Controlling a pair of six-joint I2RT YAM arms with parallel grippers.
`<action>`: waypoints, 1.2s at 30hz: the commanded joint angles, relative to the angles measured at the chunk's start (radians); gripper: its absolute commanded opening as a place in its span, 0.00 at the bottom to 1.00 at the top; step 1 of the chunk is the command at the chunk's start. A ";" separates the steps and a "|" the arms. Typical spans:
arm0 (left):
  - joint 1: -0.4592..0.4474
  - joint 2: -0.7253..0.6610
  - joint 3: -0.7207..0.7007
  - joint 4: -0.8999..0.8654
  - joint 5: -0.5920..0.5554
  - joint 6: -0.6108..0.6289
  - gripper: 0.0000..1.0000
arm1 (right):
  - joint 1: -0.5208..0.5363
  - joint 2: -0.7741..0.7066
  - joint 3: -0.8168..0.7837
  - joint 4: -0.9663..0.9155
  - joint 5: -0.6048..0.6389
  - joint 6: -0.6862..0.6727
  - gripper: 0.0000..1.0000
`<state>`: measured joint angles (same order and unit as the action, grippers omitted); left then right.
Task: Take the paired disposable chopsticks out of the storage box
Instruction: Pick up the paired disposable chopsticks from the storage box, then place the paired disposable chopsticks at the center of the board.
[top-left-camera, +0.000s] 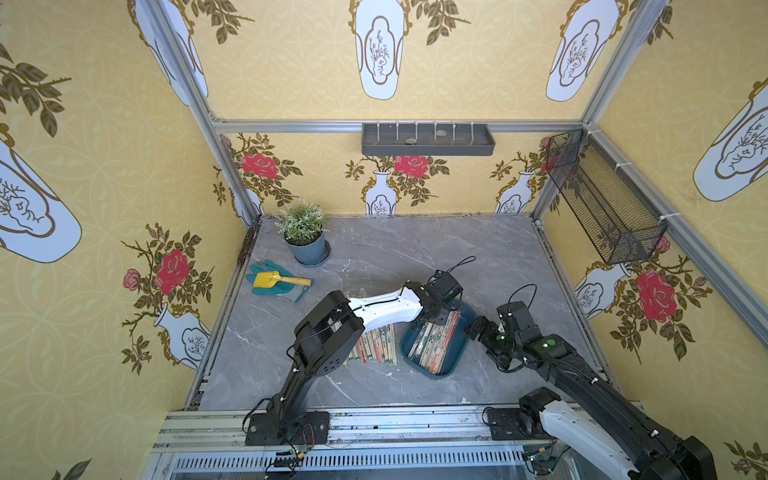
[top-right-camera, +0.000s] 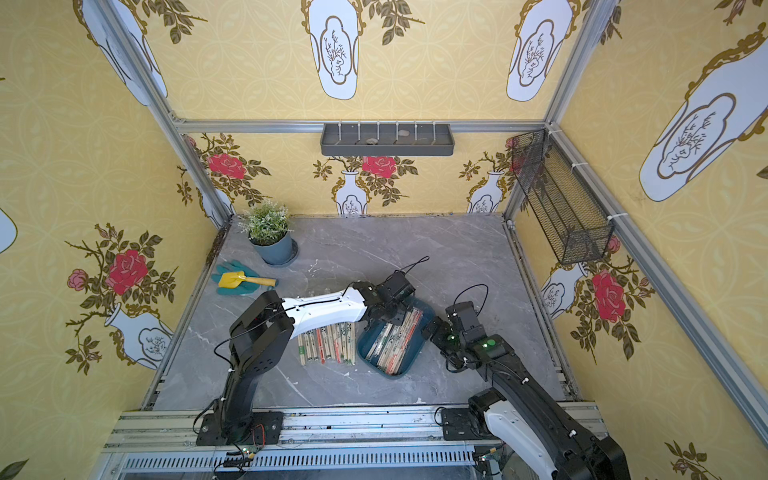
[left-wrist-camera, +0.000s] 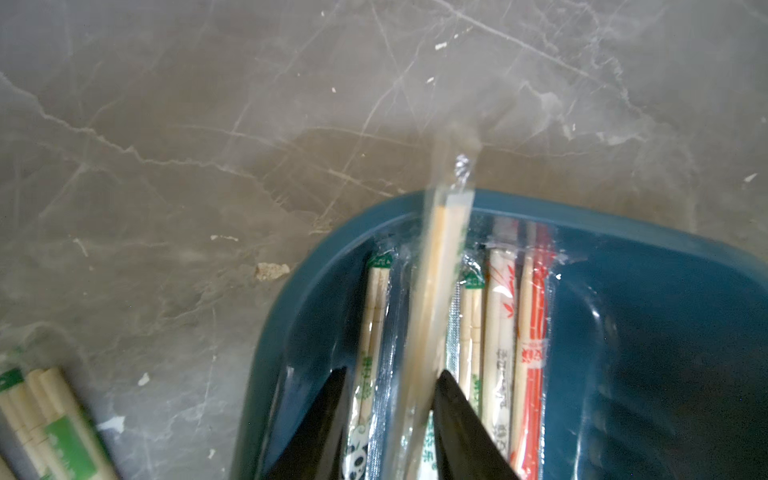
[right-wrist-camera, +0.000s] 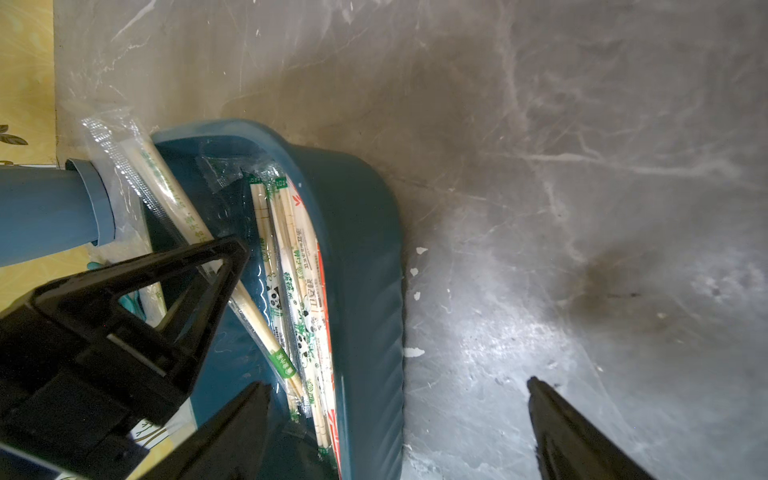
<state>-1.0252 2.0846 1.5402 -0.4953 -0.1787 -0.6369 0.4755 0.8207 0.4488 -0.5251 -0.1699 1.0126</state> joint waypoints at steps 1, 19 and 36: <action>0.002 0.005 -0.008 0.013 0.005 0.002 0.30 | 0.000 -0.003 0.012 -0.006 0.005 -0.007 0.97; 0.022 -0.176 -0.037 0.056 0.038 -0.001 0.00 | 0.000 0.015 0.059 0.013 -0.028 -0.044 0.97; 0.360 -0.625 -0.534 -0.040 -0.047 -0.147 0.00 | 0.127 0.150 0.155 0.089 -0.010 -0.089 0.97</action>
<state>-0.7063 1.4971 1.0637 -0.5091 -0.2100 -0.7444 0.5758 0.9524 0.5919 -0.4824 -0.2111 0.9199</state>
